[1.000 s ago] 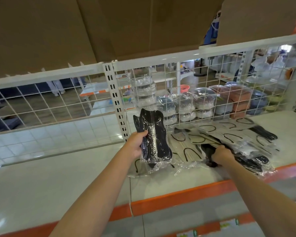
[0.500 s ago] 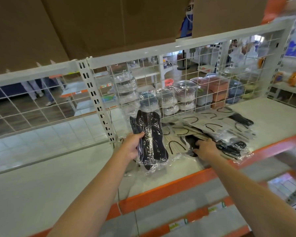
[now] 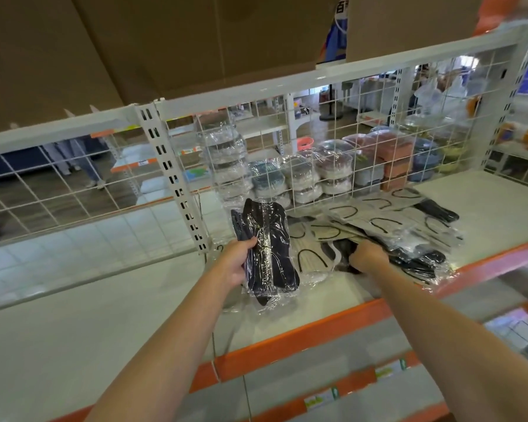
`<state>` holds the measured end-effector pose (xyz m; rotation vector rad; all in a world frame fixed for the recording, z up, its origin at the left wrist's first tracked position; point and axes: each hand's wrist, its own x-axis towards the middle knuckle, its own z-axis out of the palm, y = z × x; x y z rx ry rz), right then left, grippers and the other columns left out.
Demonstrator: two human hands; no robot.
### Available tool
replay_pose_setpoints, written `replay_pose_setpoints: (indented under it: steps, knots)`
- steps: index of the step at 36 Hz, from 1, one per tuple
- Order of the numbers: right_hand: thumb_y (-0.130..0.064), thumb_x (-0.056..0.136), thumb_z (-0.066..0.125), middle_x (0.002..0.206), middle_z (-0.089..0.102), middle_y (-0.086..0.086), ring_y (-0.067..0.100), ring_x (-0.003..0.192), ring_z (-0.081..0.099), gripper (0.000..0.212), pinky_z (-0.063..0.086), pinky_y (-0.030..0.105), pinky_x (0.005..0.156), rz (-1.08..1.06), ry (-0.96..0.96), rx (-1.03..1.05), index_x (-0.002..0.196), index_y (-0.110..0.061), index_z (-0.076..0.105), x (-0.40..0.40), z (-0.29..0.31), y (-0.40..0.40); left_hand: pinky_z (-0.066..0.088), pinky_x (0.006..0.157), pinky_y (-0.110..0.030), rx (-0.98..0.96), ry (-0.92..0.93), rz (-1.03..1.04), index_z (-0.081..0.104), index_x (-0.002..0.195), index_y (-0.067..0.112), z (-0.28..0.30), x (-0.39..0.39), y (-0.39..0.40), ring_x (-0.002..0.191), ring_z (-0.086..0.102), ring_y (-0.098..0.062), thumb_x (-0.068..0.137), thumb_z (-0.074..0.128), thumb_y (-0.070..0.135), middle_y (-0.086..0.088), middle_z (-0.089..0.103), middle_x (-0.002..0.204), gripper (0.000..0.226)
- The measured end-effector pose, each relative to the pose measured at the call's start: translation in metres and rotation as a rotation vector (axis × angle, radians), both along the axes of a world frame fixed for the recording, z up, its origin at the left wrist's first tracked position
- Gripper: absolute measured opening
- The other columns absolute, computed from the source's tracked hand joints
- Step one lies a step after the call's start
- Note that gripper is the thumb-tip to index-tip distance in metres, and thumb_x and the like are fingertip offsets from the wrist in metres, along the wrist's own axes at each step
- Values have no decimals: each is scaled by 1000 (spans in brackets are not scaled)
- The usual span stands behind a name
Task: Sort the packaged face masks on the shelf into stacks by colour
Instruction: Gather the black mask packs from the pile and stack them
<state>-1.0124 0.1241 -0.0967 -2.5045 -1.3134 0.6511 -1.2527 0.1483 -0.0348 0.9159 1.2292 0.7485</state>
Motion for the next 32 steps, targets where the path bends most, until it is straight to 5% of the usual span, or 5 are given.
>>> replay_pose_setpoints:
  steps: [7, 11, 17, 26, 32]
  knots:
    - [0, 90, 48, 76, 53, 1, 23, 85, 54, 19, 44, 31, 75, -4, 318, 480, 76, -12, 54, -14, 71, 21, 47, 84, -46, -68, 23, 18, 53, 92, 3, -3, -4, 9, 79, 61, -26, 99, 43, 10, -14, 63, 85, 14]
    - [6, 88, 50, 78, 53, -2, 9, 69, 51, 26, 43, 12, 54, 98, 663, 697, 77, -18, 54, -30, 113, 24, 48, 78, -45, -103, 2, 40, 56, 101, 1, -7, 5, 13, 83, 62, -28, 98, 43, 8, -17, 64, 91, 14]
    - [16, 88, 43, 78, 56, 4, 17, 69, 57, 30, 50, 22, 60, 311, 1272, 874, 79, -10, 56, -43, 136, 12, 44, 97, -49, -116, -100, 21, 57, 98, 6, -5, 22, 16, 109, 59, -31, 100, 42, 18, -18, 64, 112, 19]
    - [16, 85, 50, 93, 52, 4, 12, 79, 55, 27, 50, 15, 59, 408, 836, 453, 90, -11, 49, -42, 76, -2, 44, 96, -56, -27, -379, -32, 62, 115, 10, -5, 21, 26, 106, 61, -37, 83, 47, 63, -24, 64, 115, 63]
    - [6, 80, 66, 110, 49, 8, 20, 84, 56, 43, 47, 18, 55, 271, 771, 392, 110, -13, 41, -51, 53, 11, 52, 75, -36, 122, -72, 1, 55, 105, 2, 1, 14, 20, 87, 63, -24, 81, 66, -4, -16, 66, 104, 28]
